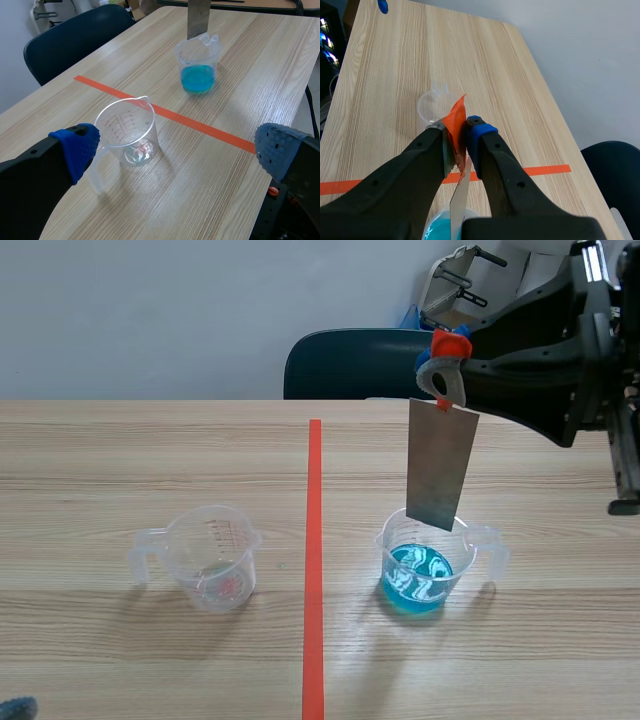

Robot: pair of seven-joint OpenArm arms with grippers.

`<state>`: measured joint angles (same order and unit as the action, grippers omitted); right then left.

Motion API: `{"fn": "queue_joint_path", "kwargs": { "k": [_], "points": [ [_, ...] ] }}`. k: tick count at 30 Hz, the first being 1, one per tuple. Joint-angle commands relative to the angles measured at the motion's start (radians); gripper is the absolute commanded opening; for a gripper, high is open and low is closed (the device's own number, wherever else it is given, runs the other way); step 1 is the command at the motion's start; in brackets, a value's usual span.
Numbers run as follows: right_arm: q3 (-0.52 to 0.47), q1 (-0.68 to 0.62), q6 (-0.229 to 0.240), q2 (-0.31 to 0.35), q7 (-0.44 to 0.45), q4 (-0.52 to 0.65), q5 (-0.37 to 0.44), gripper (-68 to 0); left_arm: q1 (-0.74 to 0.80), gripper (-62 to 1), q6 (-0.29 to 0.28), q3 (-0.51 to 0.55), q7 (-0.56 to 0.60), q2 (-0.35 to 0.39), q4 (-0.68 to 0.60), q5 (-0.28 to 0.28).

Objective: Do the redox reaction experiment

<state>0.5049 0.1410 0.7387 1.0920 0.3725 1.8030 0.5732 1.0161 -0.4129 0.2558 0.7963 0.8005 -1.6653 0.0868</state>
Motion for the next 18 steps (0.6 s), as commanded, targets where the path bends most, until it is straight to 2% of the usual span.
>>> {"fn": "queue_joint_path", "kwargs": {
  "k": [1, 6, 12, 18],
  "points": [
    [-0.021, 0.026, 0.007, 0.012, 0.018, 0.014, 0.018, -66.9, -0.005, 1.4, 0.002, -0.005, 0.015, -0.01, -0.021, 0.013],
    [-0.019, 0.047, 0.007, 0.008, 0.018, 0.014, 0.018, -66.9, -0.005, 1.4, 0.002, -0.005, 0.015, -0.011, -0.021, 0.013],
    [-0.015, 0.071, 0.007, -0.029, -0.005, 0.014, 0.014, -66.9, -0.005, 1.4, 0.002, -0.005, 0.015, -0.01, -0.021, 0.013],
    [0.063, 0.168, 0.007, -0.073, -0.032, 0.014, 0.014, -66.9, -0.005, 1.4, 0.006, -0.005, 0.015, -0.01, -0.021, 0.013]
  ]
}}
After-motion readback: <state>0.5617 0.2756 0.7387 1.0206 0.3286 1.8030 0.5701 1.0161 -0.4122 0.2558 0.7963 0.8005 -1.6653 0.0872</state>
